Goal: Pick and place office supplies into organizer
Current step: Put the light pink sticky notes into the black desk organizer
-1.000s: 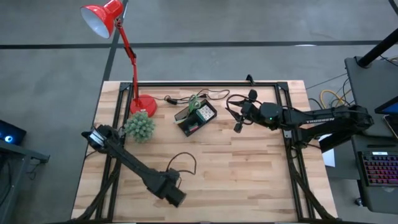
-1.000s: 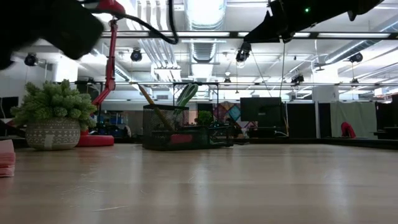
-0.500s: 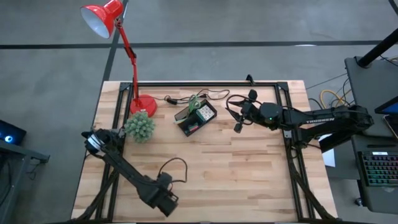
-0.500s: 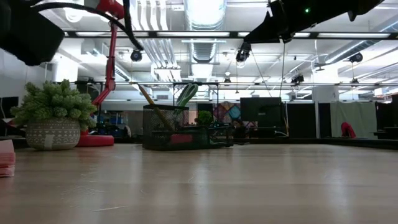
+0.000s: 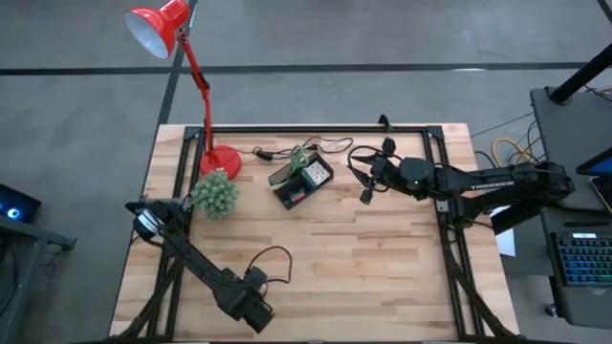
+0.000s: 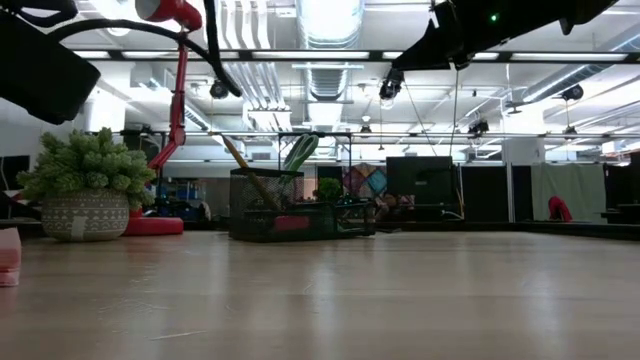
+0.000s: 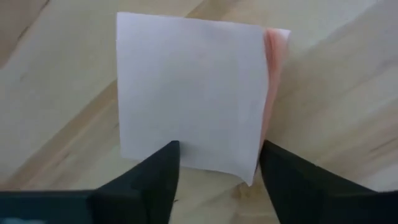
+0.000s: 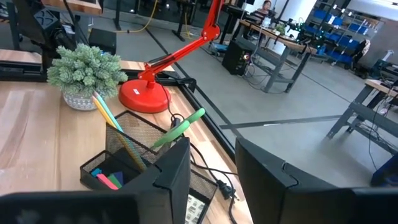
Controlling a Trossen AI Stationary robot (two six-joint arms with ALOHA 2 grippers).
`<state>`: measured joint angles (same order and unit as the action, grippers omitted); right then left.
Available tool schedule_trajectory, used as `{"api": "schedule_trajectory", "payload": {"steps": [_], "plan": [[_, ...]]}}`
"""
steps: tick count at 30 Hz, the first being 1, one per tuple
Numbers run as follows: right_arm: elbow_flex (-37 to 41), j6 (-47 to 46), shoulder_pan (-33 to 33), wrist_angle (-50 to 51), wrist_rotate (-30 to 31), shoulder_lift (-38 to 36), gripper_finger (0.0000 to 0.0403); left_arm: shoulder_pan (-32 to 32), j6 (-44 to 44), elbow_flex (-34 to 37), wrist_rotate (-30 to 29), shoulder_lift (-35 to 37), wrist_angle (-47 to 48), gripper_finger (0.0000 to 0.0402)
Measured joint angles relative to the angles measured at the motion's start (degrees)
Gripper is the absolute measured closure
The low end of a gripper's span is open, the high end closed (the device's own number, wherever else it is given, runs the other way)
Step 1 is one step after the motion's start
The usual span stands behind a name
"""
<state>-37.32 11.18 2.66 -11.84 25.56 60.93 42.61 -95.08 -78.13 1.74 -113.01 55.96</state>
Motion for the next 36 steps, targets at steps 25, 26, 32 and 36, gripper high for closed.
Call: {"api": "schedule_trajectory", "payload": {"steps": [25,26,32,36], "plan": [[0.15,0.83,0.0,0.04,-5.4,0.0,0.0296,-0.65,22.55,2.16,-0.3,7.88,0.63,0.0401],[0.17,0.89,-0.02,0.18,-8.41,0.0,0.0296,-0.74,22.55,2.21,-0.54,8.66,1.36,0.0401],[0.56,2.85,-0.07,1.25,-32.94,0.01,0.0296,-1.02,25.58,2.16,-6.16,12.83,3.76,0.0401],[1.31,5.0,-1.72,1.09,-40.33,1.19,0.0288,-1.52,29.15,2.16,-11.66,15.07,3.63,0.0401]]}}
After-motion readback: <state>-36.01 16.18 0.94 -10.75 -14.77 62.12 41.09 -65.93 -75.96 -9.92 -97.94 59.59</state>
